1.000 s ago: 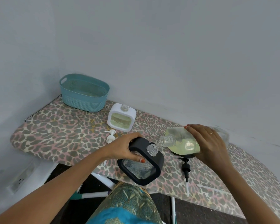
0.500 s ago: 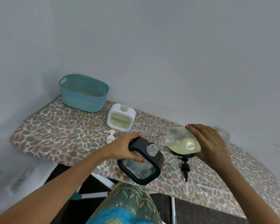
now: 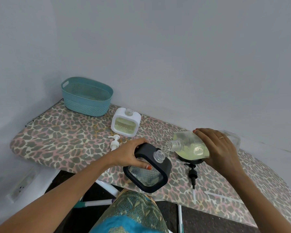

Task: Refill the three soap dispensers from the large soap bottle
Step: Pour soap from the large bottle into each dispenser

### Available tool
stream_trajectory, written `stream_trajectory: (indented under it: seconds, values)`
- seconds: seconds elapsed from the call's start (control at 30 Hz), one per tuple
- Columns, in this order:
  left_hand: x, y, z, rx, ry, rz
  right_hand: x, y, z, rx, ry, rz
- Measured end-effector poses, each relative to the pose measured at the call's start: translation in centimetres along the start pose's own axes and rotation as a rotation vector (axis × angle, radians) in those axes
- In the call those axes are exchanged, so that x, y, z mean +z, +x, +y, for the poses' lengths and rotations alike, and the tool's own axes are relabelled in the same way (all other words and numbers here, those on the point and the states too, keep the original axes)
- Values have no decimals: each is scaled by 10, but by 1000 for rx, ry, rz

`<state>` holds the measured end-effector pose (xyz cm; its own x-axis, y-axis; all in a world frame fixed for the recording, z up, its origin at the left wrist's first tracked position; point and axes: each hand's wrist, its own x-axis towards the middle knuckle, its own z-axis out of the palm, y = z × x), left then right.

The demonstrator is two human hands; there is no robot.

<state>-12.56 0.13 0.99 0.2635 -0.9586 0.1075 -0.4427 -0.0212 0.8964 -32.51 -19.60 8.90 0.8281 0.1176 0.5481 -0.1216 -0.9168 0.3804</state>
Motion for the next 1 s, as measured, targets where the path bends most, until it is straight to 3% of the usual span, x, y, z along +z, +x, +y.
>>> stream_trajectory:
  seconds: [1.0]
  values:
    - [6,-2,-2,-5,-58,34,-1,0,4,3,-21,-6]
